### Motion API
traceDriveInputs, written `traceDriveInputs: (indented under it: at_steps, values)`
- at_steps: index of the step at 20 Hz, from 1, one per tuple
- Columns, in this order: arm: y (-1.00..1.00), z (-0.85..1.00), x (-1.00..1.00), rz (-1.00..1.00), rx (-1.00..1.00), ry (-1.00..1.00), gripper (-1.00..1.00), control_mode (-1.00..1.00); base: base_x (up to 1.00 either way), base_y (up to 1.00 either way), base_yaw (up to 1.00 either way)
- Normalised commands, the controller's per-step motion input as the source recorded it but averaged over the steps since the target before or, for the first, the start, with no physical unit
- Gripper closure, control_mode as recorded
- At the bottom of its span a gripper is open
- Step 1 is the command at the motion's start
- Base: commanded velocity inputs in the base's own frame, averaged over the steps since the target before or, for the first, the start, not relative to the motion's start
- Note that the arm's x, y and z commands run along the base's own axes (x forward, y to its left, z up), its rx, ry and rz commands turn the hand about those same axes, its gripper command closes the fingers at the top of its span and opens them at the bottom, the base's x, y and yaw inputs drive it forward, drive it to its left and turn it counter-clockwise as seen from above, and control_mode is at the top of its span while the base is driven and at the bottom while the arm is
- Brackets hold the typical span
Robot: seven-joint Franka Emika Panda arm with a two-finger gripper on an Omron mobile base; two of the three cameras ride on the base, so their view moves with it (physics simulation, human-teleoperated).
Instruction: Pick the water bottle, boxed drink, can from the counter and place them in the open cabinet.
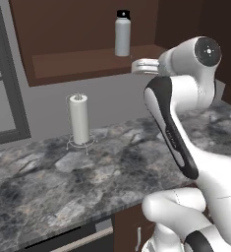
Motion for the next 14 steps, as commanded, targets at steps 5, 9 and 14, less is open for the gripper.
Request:
traceDriveInputs:
  at_steps: [5, 9, 14]
  values:
    - [0.0, -0.09, -1.0, 0.0, 0.0, 0.26, -1.0, -1.0, 0.0, 0.0, 0.0]
    - [-0.03, 0.0, -1.0, 0.0, 0.03, 0.18, -1.0, -1.0, 0.0, 0.0, 0.0]
    - [-0.02, -0.04, -1.0, -0.03, 0.06, 0.07, -1.0, -1.0, 0.0, 0.0, 0.0]
